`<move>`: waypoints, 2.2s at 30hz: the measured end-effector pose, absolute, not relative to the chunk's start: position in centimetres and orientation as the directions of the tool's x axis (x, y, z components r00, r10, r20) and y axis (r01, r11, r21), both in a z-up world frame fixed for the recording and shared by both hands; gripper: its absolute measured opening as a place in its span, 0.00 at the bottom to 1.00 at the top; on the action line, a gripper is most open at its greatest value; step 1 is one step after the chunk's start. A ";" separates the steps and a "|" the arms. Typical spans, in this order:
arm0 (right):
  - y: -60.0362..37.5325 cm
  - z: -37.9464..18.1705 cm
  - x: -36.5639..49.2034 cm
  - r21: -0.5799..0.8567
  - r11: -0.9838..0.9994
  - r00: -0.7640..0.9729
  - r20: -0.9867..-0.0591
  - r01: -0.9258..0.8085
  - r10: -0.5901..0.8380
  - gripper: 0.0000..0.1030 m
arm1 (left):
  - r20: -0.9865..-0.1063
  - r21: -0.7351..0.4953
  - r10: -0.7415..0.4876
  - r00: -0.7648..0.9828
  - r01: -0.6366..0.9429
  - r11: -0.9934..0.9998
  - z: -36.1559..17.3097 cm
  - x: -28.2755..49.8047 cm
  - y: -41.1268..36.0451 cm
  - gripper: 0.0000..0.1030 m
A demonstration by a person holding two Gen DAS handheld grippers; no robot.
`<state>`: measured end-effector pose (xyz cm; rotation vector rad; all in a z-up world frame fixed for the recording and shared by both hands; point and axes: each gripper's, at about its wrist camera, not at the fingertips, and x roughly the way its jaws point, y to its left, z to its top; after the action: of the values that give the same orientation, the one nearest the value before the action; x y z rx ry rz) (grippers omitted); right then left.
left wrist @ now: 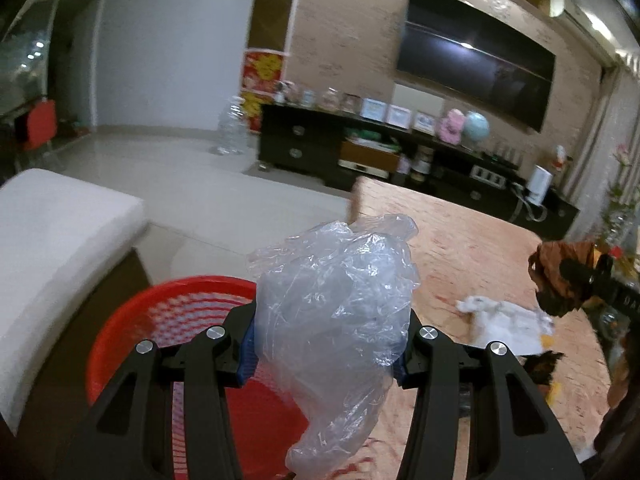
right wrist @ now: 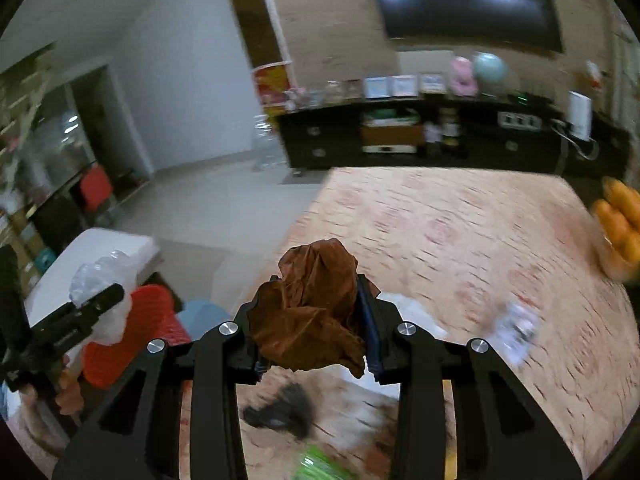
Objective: Collect trash
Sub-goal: 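Carry both items to the wastebasket and open both tools to drop them, then move both tools back over the trash on the table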
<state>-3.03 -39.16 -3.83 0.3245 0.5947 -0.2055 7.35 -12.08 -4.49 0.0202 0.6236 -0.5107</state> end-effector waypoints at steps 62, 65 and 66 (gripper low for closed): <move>-28.7 -4.6 4.5 0.262 0.965 0.795 -0.588 0.012 0.150 0.71 | -0.635 -0.120 -0.274 0.722 0.258 0.959 -6.9 9.6 -4.3 0.76; -30.7 -4.2 3.2 0.240 0.968 0.805 -0.586 0.069 0.088 0.73 | -0.633 -0.119 -0.295 0.715 0.287 0.951 -6.9 9.2 -5.5 0.76; -31.4 -4.1 2.7 0.232 0.969 0.808 -0.586 0.089 0.066 0.74 | -0.632 -0.117 -0.301 0.714 0.296 0.948 -6.9 9.1 -5.8 0.76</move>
<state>2.70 -31.39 -4.05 0.2549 0.6324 -0.0129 9.11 -5.85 -6.85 -0.0075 0.7018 -0.3308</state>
